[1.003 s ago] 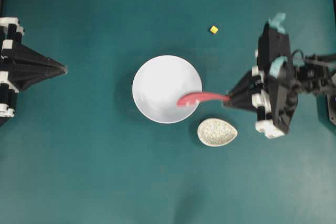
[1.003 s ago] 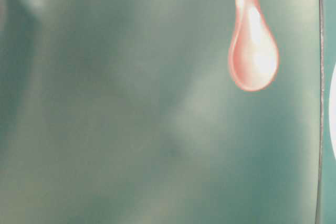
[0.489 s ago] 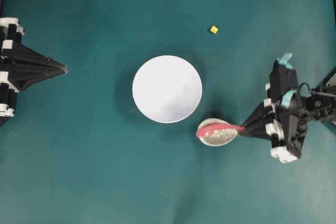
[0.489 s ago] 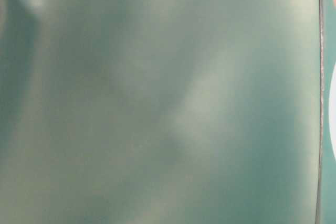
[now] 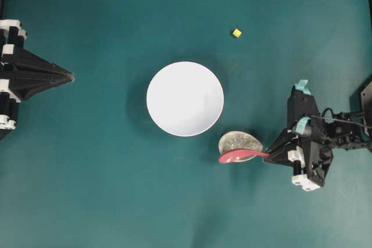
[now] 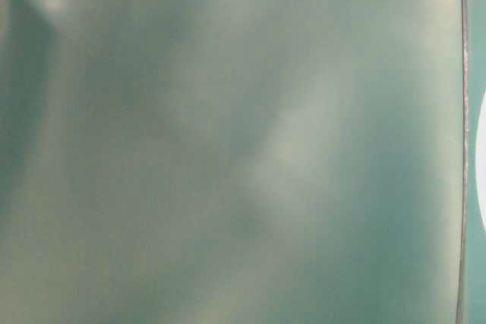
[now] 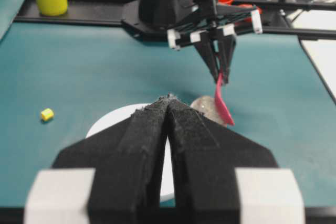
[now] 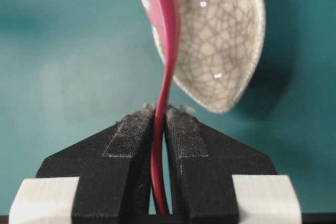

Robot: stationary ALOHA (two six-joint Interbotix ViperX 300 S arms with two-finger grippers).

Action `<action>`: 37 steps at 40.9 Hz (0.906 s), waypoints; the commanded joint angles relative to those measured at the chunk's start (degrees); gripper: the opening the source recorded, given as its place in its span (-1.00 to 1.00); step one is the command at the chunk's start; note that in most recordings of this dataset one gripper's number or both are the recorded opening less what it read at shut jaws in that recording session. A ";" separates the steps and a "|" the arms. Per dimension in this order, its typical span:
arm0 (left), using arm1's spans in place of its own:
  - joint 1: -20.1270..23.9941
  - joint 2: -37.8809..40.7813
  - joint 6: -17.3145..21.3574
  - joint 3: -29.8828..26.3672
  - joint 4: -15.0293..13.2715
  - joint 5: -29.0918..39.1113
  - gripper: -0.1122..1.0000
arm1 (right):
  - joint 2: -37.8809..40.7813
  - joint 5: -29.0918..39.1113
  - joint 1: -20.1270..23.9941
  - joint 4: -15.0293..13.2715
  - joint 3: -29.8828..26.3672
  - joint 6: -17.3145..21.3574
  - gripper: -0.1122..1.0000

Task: Scoop the yellow hexagonal prism block from the bowl with a spoon using the right arm.
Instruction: 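Carry the spoon back and lower it onto the spoon rest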

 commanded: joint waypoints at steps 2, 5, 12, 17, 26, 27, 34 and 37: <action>-0.09 0.09 -0.09 -1.67 0.09 -0.53 -0.82 | -0.35 -1.14 0.18 0.53 -0.44 0.44 -0.64; -0.09 0.18 -0.09 -1.67 0.18 -0.53 -0.82 | -0.53 -0.97 0.18 0.53 -0.35 0.97 -0.64; -0.09 0.18 -0.09 -1.76 0.09 -0.62 -0.82 | -1.32 -0.88 0.18 0.53 0.00 2.11 -0.63; -0.09 0.18 -0.09 -1.76 0.09 -0.62 -0.82 | -1.85 -0.53 0.18 0.53 0.00 2.11 -0.36; -0.09 0.18 -0.09 -1.76 0.18 -0.70 -0.82 | -3.16 0.70 0.18 0.35 0.26 2.02 0.32; -0.09 0.18 -0.09 -1.76 0.09 -0.70 -0.82 | -3.16 0.79 0.18 0.35 0.26 2.02 0.34; -0.09 0.18 -0.09 -1.76 0.09 -0.62 -0.82 | -3.43 0.88 0.18 0.18 0.35 1.85 0.32; -0.09 0.18 -0.09 -1.76 0.18 -0.70 -0.82 | -3.43 0.88 0.18 0.18 0.35 1.67 0.32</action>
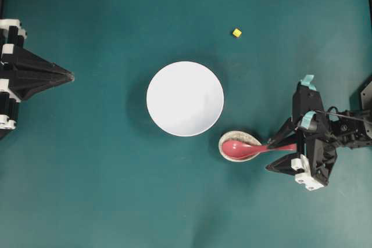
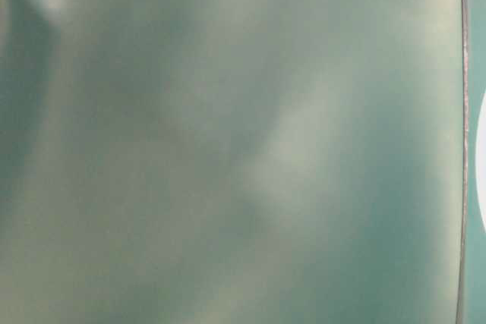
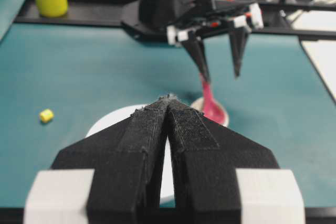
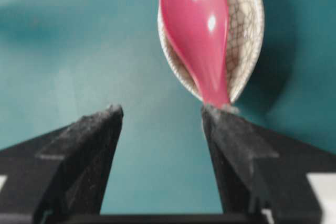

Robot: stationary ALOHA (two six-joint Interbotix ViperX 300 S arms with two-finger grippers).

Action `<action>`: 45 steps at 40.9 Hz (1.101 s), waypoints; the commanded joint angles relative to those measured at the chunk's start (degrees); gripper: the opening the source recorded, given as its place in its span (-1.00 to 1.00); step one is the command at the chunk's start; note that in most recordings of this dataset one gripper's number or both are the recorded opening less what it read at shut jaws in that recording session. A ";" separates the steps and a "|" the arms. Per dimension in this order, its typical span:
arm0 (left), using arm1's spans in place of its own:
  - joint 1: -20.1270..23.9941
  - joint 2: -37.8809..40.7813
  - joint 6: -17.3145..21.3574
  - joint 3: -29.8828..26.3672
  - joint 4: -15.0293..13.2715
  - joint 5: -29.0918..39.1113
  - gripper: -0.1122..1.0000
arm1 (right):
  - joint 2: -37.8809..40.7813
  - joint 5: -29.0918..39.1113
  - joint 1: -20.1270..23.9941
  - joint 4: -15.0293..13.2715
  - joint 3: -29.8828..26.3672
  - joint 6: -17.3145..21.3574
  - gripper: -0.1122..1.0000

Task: Scoop the yellow hexagonal prism block from the bowl with a spoon using the right arm.
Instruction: 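Carry the spoon back and lower it onto the spoon rest, then open the right gripper and release the spoon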

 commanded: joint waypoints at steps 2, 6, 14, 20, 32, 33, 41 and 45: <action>-0.09 0.26 -0.09 -1.67 0.09 -0.70 -0.82 | -0.97 -0.18 0.18 -0.26 -0.44 -0.18 0.32; -0.09 0.26 0.00 -1.67 0.00 -0.62 -0.82 | -0.97 -0.18 0.18 -0.62 -0.44 -0.44 0.32; -0.09 0.18 0.00 -1.67 0.00 -0.70 -0.82 | -0.88 -0.53 -2.02 -2.20 -0.44 -2.46 0.32; -0.09 0.18 0.00 -1.76 0.09 -0.70 -0.82 | -0.88 -0.18 -5.89 -3.43 -0.79 -6.33 0.32; -0.09 0.18 0.00 -1.67 0.00 -0.70 -0.82 | -0.88 -0.09 -17.40 -4.04 -3.16 -17.23 0.32; -0.09 0.26 0.00 -1.67 0.00 -0.70 -0.82 | -0.88 -0.09 -18.19 -4.04 -3.34 -18.02 0.32; -0.09 0.26 0.09 -1.67 0.00 -0.70 -0.82 | -0.26 -0.09 -26.28 -4.04 -6.50 -23.91 0.32; -0.09 0.26 0.18 -1.67 0.09 -0.79 -0.82 | 1.32 -0.09 -30.15 -3.96 -8.17 -25.58 0.32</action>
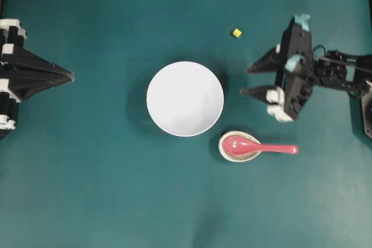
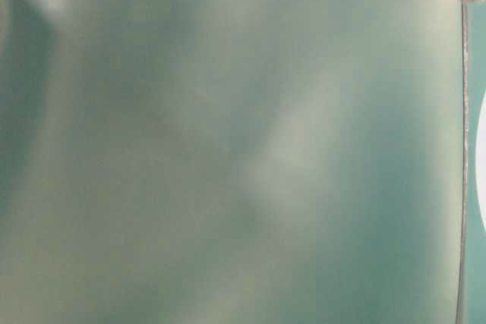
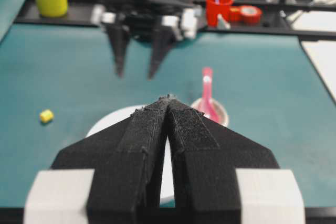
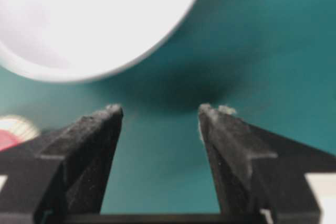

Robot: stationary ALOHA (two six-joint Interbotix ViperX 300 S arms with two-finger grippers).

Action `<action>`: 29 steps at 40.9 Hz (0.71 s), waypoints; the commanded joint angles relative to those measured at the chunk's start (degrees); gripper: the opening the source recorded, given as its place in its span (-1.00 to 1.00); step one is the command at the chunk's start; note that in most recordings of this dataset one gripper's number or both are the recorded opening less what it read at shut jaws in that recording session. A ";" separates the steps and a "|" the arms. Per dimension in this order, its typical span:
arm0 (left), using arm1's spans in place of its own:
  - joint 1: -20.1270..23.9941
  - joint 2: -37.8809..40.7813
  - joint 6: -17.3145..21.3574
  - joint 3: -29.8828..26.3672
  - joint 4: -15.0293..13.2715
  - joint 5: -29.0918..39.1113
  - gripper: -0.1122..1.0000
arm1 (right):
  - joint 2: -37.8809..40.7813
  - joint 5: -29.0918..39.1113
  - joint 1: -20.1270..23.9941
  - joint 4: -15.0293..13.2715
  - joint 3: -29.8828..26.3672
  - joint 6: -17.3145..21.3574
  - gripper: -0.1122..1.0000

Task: Scoop the yellow hexagonal prism block from the bowl with a spoon using the right arm.
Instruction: 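Open the right gripper and release the spoon, then move the right gripper to the yellow block on the table and grasp it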

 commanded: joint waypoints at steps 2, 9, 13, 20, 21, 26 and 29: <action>-0.09 0.18 0.18 -1.58 0.18 -0.53 -0.82 | 1.58 -0.09 -4.48 -0.18 -3.08 -1.14 0.32; -0.09 0.18 0.18 -1.58 0.18 -0.53 -0.82 | 5.27 0.62 -10.11 -0.18 -7.38 -1.41 0.32; -0.09 0.26 0.18 -1.58 0.18 -0.53 -0.82 | 7.73 1.76 -13.01 -0.18 -9.84 -1.67 0.31; -0.09 0.26 0.18 -1.49 0.18 -0.35 -0.82 | 11.69 4.83 -16.52 -0.09 -12.92 -1.67 0.31; 0.00 0.26 0.18 -1.49 0.18 -0.35 -0.82 | 12.48 5.36 -16.79 -0.18 -13.45 -1.67 0.31; -0.09 0.26 0.26 -1.49 0.18 -0.35 -0.82 | 14.77 6.33 -17.58 -0.09 -14.77 -1.67 0.31; -0.09 0.26 0.35 -1.58 0.09 -0.35 -0.82 | 15.82 6.42 -17.84 -0.09 -15.29 -1.67 0.31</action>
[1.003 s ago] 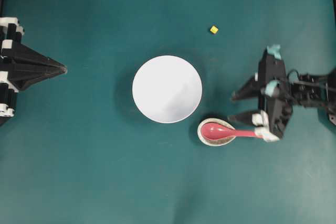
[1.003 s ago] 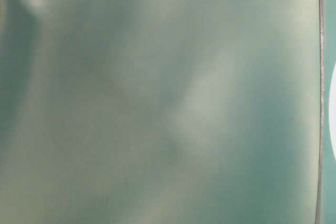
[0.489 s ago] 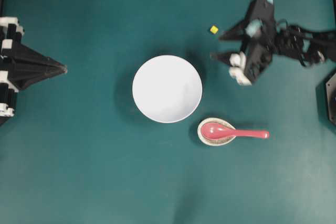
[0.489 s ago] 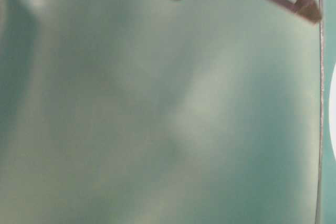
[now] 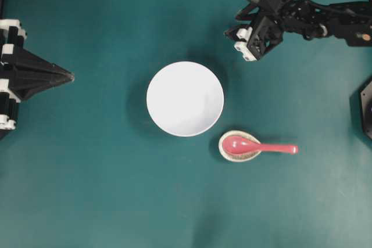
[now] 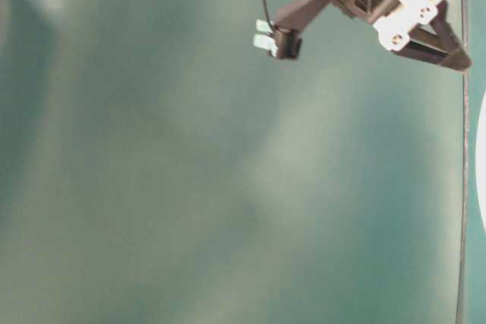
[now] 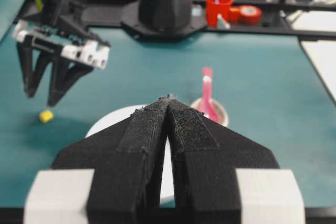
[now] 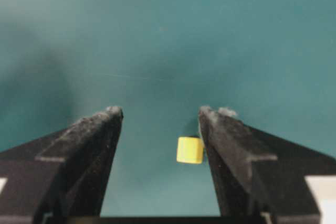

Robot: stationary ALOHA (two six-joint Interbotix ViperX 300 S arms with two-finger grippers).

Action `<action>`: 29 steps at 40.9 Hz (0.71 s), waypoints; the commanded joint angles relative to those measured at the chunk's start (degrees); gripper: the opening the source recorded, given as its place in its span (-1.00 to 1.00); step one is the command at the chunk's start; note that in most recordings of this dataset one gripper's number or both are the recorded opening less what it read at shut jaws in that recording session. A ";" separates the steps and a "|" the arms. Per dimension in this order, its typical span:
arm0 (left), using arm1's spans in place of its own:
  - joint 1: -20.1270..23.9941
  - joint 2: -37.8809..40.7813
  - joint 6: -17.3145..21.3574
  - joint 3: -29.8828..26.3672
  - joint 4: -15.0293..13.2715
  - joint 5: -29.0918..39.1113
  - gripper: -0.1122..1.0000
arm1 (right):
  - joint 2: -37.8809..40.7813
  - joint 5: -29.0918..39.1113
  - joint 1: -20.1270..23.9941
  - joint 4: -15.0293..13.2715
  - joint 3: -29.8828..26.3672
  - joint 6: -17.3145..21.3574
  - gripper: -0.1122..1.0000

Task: Scoop the yellow hexagonal prism block from the bowl with a spoon using the right arm.
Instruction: 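Move the right gripper to the yellow block on the table and grasp it, then carry the yellow block over the bowl and open the right gripper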

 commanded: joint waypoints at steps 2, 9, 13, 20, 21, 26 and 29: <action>-0.09 0.26 0.26 -1.58 0.18 -0.53 -0.82 | 0.44 0.00 -0.44 -0.09 -1.58 -0.09 0.31; -0.09 0.26 0.26 -1.58 0.18 -0.53 -0.82 | 1.85 0.00 -1.58 0.00 -0.88 -0.09 0.31; 0.00 0.26 0.26 -1.58 0.18 -0.53 -0.82 | 2.37 -0.35 -1.85 0.00 -0.53 -0.09 0.31; -0.09 0.26 0.26 -1.58 0.18 -0.53 -0.82 | 3.60 -0.35 -1.85 0.00 -0.53 -0.09 0.31; -0.09 0.26 0.26 -1.58 0.18 -0.53 -0.82 | 3.87 -0.35 -1.85 0.00 -0.53 -0.09 0.31; -0.09 0.18 0.26 -1.58 0.18 -0.70 -0.82 | 4.83 -0.79 -1.85 0.18 -0.53 0.00 0.31; -0.09 0.18 0.26 -1.58 0.18 -0.70 -0.82 | 5.19 -1.05 -1.85 0.18 -0.53 0.09 0.31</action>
